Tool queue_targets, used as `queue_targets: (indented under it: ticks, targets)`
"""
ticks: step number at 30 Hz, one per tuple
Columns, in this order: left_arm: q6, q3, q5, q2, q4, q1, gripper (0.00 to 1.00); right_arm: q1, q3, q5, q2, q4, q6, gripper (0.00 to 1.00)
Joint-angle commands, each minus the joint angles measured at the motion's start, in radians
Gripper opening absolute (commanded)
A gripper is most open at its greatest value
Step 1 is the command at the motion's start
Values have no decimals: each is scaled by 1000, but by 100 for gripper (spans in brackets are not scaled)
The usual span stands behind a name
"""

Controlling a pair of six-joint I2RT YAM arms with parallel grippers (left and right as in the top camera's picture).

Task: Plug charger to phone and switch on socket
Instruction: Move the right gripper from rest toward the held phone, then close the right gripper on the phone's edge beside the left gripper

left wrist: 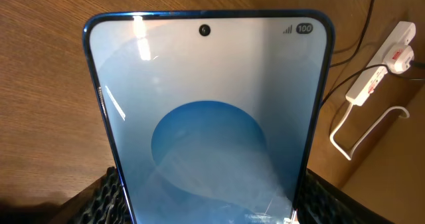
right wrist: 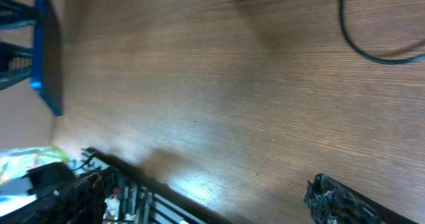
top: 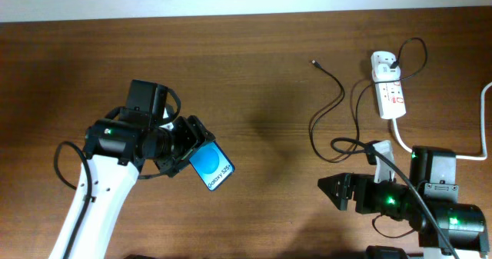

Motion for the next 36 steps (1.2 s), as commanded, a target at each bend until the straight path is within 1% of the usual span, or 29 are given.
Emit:
queue_targets:
  ticks: [1, 3, 5, 10, 13, 14, 17, 19, 20, 23, 26, 28, 30, 35, 36]
  targets:
    - [12, 12, 19, -22, 3, 6, 32, 6, 0, -122, -2, 14, -82, 98]
    - [12, 12, 19, -22, 6, 6, 32, 6, -22, -262, -2, 27, -158, 98]
    - [3, 12, 19, -22, 9, 6, 31, 6, -38, -336, -2, 47, -186, 98]
    - [-60, 12, 19, -22, 58, 6, 31, 6, -60, -402, -2, 104, -186, 98]
    - [-112, 12, 19, -22, 93, 6, 31, 6, -99, -494, -2, 213, -186, 98]
    - [-140, 12, 19, -22, 109, 6, 31, 6, -121, -500, 2, 269, -185, 98]
    - [-190, 12, 19, -22, 131, 6, 31, 6, -126, -501, 20, 318, -174, 98]
    - [-251, 12, 19, -22, 153, 6, 31, 6, -126, -505, 50, 390, -169, 98]
    - [-255, 12, 19, -22, 160, 6, 31, 6, -126, -504, 65, 421, -166, 99]
    - [-262, 12, 19, -22, 176, 6, 31, 6, -126, -503, 134, 570, -93, 99]
    - [-266, 12, 19, -22, 182, 6, 31, 10, -126, -489, 231, 752, 43, 98]
    - [-297, 12, 19, -22, 187, 6, 31, 47, -126, -489, 304, 864, 116, 98]
    - [-327, 12, 14, -22, 210, 6, 31, 117, -126, -489, 361, 942, 123, 98]
    - [-394, 12, 10, -21, 288, 6, 31, 356, -126, -486, 483, 1162, 124, 98]
    - [-394, 12, 8, -21, 294, 6, 31, 383, -126, -459, 495, 1197, 158, 98]
